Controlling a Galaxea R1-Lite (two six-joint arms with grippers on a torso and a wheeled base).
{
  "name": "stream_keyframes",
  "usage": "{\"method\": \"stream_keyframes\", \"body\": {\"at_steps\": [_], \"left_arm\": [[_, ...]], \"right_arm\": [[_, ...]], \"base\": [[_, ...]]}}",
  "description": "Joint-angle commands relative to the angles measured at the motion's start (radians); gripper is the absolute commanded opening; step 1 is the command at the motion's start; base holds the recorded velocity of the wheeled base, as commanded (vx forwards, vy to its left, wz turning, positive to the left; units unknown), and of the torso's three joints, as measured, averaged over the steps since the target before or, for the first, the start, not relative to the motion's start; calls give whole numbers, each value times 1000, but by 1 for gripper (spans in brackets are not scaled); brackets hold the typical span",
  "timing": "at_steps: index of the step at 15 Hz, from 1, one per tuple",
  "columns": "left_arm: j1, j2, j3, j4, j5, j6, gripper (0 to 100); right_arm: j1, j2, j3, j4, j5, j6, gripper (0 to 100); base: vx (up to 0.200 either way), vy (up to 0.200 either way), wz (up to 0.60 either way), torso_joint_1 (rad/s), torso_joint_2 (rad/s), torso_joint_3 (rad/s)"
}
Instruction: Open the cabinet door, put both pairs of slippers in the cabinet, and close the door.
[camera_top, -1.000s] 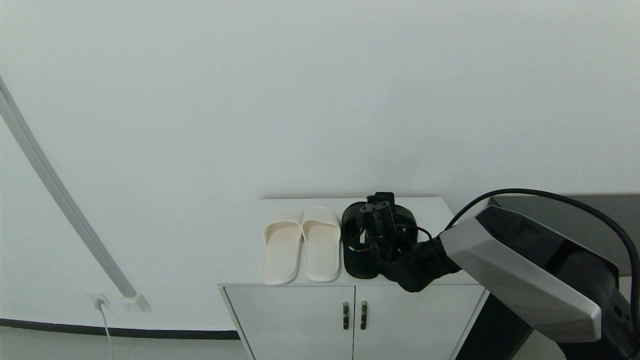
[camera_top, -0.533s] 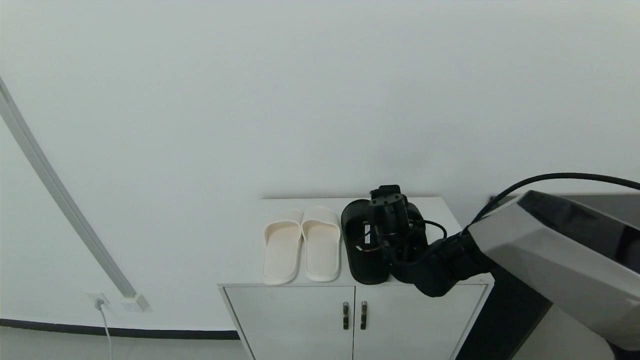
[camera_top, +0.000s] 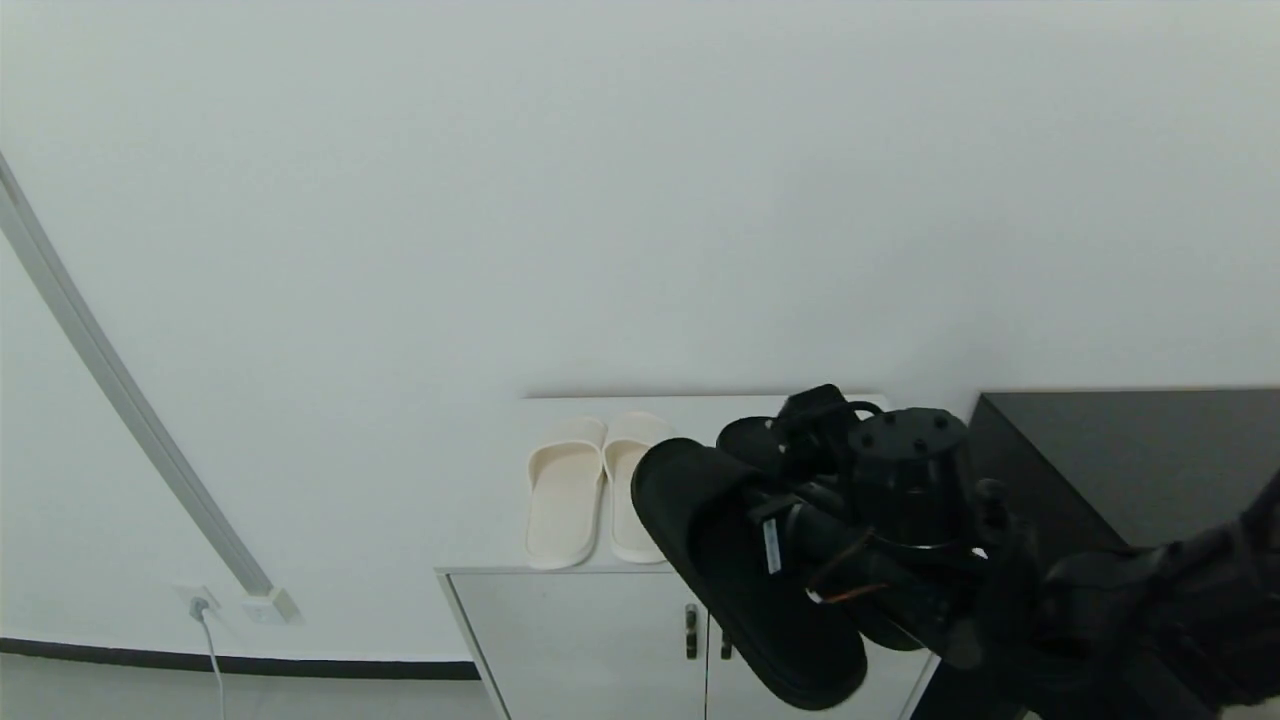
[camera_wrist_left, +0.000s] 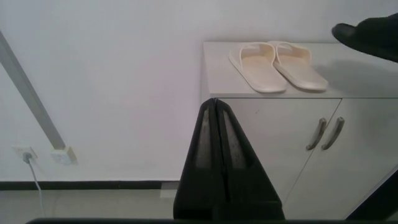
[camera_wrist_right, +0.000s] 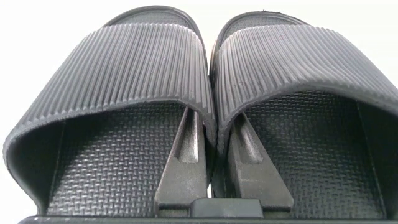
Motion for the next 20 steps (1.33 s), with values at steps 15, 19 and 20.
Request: {"method": "stream_keyframes", "body": {"at_steps": [15,19,20], "left_arm": [[0,1,0,0,2,2,0],[0,1,0,0,2,2,0],[0,1,0,0,2,2,0]], "right_arm": [[17,-281,186,105,187,-5,0],[14,-283,200,107,187,-18,0],[14,-281,200,107,187,-18,0]], "base": [[-80,0,0,1,0,0],[0,0,0,0,0,0],[0,0,0,0,0,0]]}}
